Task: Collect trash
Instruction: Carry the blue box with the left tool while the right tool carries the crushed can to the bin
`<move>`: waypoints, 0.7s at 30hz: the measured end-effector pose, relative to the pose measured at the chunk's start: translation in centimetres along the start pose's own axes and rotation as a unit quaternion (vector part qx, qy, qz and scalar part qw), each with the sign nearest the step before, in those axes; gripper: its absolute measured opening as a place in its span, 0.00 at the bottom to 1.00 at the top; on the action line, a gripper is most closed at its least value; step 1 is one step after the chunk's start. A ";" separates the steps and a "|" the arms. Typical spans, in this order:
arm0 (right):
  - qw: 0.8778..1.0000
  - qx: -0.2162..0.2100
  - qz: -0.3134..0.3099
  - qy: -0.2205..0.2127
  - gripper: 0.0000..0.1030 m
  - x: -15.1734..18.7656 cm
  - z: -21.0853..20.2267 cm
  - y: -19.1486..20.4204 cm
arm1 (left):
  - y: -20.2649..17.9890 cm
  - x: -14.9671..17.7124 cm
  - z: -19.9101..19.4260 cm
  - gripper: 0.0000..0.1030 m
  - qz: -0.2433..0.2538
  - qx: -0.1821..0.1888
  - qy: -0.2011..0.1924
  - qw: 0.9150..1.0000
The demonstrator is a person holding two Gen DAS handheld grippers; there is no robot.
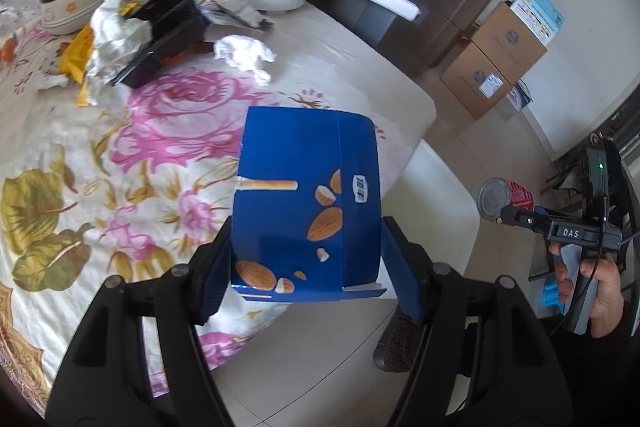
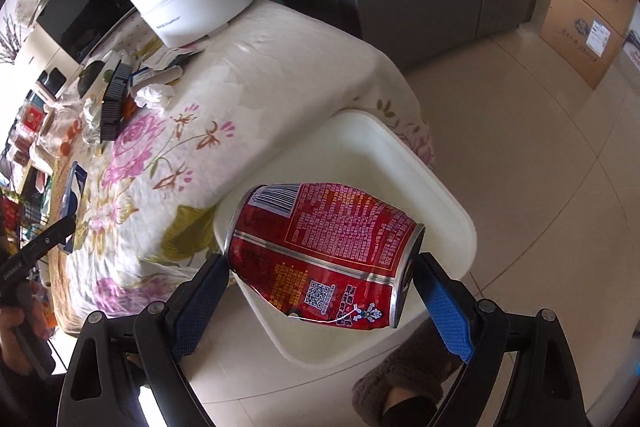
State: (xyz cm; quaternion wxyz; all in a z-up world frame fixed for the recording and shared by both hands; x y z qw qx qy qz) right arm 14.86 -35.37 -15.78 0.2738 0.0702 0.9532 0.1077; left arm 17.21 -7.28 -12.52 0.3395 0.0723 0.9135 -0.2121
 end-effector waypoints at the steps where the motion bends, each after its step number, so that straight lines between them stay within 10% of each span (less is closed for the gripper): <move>1: 1.000 0.003 0.005 0.000 0.92 0.2 -0.1 -0.8 | -1.1 0.2 0.5 0.68 0.013 0.007 0.002 1.000; 21: 0.998 0.025 0.052 0.004 0.92 0.7 -0.6 -7.0 | -11.4 2.2 9.9 0.78 0.113 0.065 0.036 0.991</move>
Point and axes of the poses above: each gripper's, at about its wrist camera, not at the fingertips, and z roughly the way its jaws point, y to its left, x to its underside, the point moved 8 cm from there along z, roughly the way its jaws point, and after that the axes turned 12 degrees about -y, right-handed, at the moved point
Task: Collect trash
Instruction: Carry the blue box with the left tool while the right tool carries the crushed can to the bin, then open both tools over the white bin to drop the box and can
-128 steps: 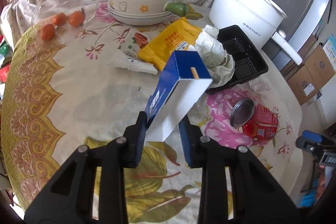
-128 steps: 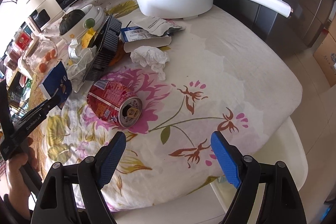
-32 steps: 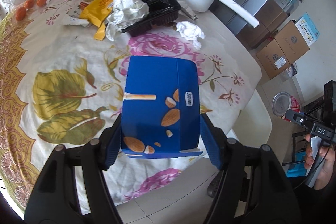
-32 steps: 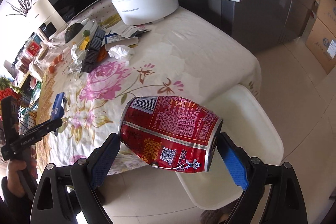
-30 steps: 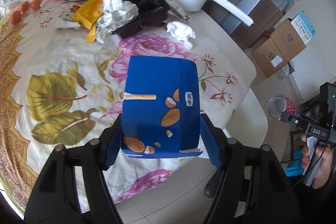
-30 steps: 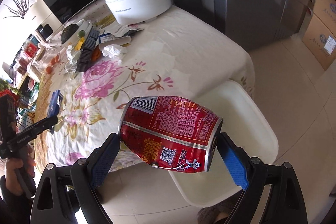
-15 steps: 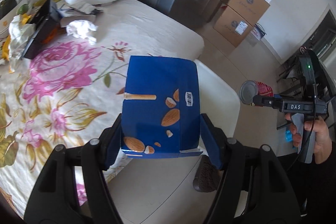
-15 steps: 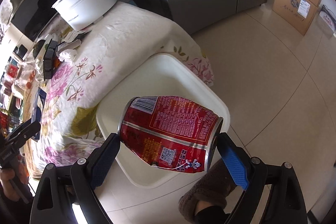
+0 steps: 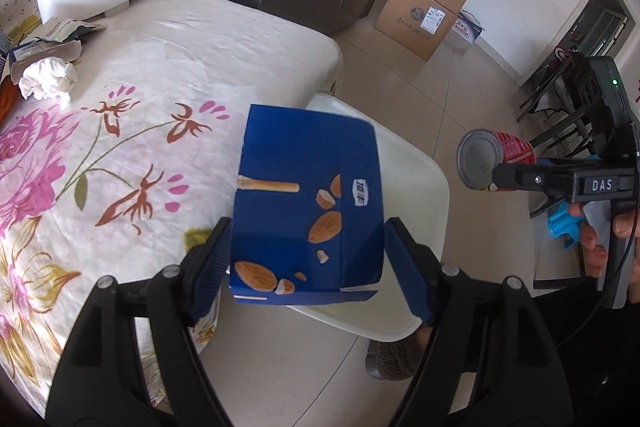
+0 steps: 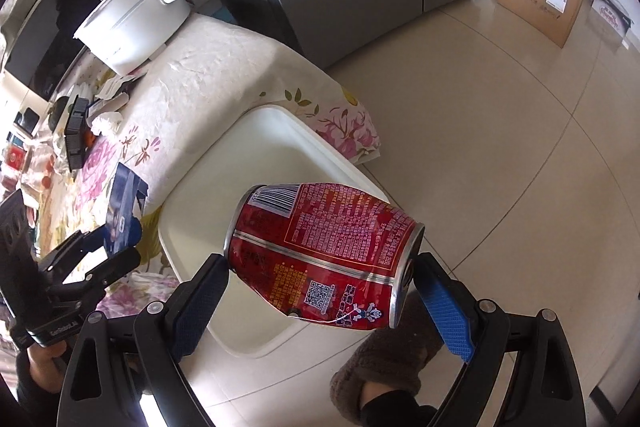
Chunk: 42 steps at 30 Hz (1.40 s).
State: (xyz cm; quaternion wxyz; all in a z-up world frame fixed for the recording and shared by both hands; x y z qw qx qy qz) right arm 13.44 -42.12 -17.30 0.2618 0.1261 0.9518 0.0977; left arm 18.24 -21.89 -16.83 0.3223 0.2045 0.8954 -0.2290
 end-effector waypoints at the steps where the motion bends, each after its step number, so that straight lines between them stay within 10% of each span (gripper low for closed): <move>1: 1.000 0.001 0.001 0.001 0.92 0.0 0.0 -0.1 | 0.3 0.0 0.2 0.87 0.003 -0.011 0.001 1.000; 42: 0.994 0.000 -0.101 0.039 0.98 0.2 3.4 13.2 | 13.9 2.8 -14.8 0.99 -0.046 -0.165 -0.031 0.985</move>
Point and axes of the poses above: each gripper's, at about its wrist camera, not at the fingertips, and z roughly the way its jaws point, y to its left, x to its underside, the point moved 8 cm from there along z, roughly the way its jaws point, and after that the axes turned 12 degrees about -y, right-handed, at the moved point
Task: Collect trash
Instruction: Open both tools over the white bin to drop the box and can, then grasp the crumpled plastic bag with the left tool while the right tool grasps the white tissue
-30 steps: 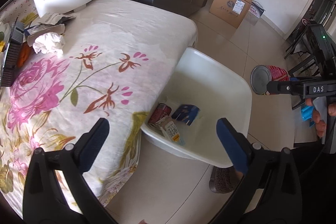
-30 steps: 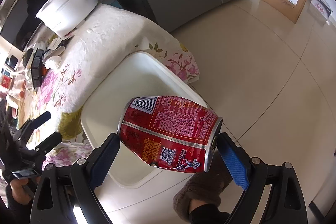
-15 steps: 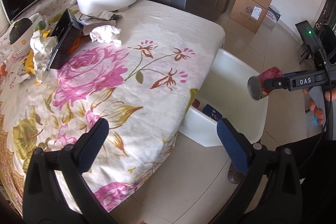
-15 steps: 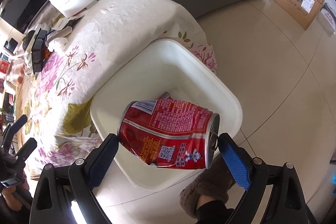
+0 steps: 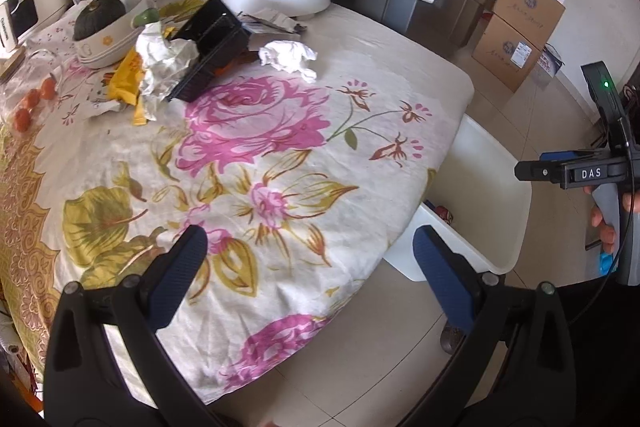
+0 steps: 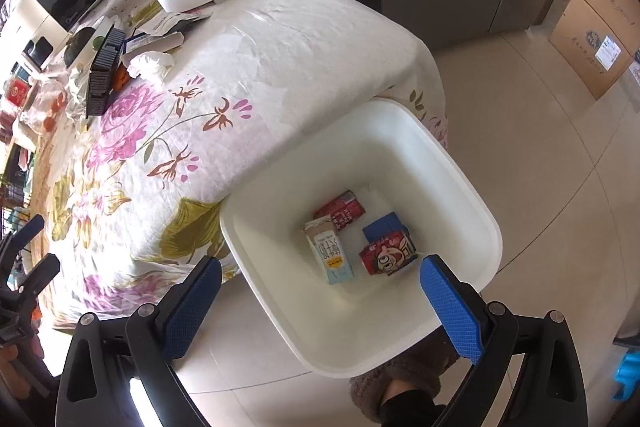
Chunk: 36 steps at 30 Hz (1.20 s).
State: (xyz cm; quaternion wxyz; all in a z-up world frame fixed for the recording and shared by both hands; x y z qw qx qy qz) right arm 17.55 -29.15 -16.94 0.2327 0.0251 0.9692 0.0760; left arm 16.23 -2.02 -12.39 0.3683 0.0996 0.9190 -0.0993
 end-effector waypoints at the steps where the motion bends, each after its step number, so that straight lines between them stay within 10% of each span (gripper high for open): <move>1: 1.000 -0.001 -0.001 0.000 0.98 -0.1 0.1 0.4 | 0.8 0.0 -0.2 0.99 -0.008 -0.004 -0.001 1.000; 19: 0.999 -0.044 -0.006 -0.028 0.98 -5.2 0.9 8.8 | 13.0 -2.8 1.3 0.99 -0.171 -0.056 -0.019 0.983; 36: 1.000 -0.014 0.009 -0.012 0.98 -7.2 3.6 6.5 | 14.4 -10.5 11.4 0.77 -0.165 -0.078 -0.044 0.982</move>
Point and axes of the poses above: each gripper's, at about its wrist camera, not at the fingertips, and z roughly the way its jaws point, y to its left, x to its underside, the point moved 8 cm from there along z, roughly the way its jaws point, and after that the axes turned 12 degrees about -y, right-handed, at the moved point
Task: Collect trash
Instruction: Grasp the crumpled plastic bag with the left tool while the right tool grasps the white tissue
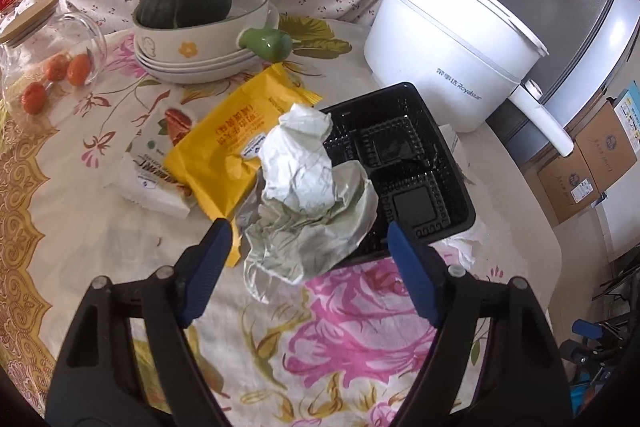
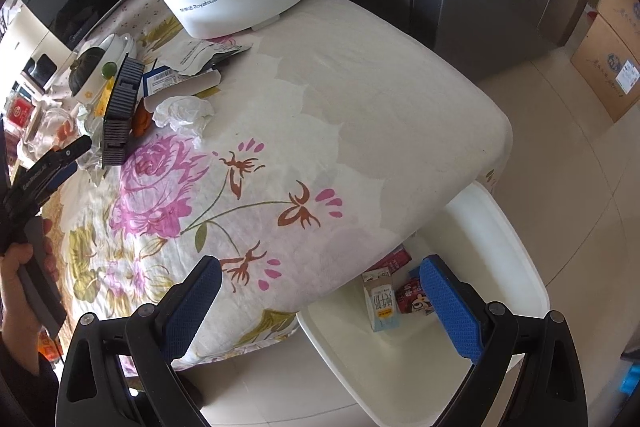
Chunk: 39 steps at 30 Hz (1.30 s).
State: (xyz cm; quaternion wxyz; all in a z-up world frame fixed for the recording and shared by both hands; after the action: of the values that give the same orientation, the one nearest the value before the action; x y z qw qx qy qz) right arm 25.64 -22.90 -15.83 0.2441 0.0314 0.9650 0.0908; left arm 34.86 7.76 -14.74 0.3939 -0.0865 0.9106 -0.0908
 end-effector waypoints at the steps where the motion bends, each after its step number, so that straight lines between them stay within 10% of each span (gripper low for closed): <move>1: 1.000 0.000 0.001 0.001 0.98 0.0 0.1 -0.1 | -0.1 -0.1 0.4 0.75 0.001 0.000 0.001 1.000; 8: 1.000 -0.014 0.017 0.003 0.98 -0.3 0.1 0.5 | -0.1 -0.5 0.6 0.45 -0.011 0.016 0.003 1.000; 25: 0.998 -0.053 -0.019 -0.017 0.98 -1.3 0.3 5.9 | 4.7 5.5 -14.8 0.42 -0.004 0.026 -0.028 0.999; 39: 0.995 -0.089 -0.019 -0.029 0.77 -7.7 9.5 12.4 | 6.3 7.2 -14.6 0.42 -0.003 0.028 0.012 1.000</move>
State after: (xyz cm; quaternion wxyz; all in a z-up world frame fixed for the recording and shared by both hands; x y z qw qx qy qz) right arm 37.15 -10.04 -18.15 0.2752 -0.0066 0.9460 0.1708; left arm 18.79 13.62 -11.47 0.3851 -0.0769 0.9120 -0.1188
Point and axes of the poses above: each gripper's, at about its wrist camera, not at the fingertips, and z roughly the way its jaws point, y to its left, x to its underside, the point moved 8 cm from there along z, roughly the way its jaws point, and after that the axes turned 12 degrees about -y, right-handed, at the moved point
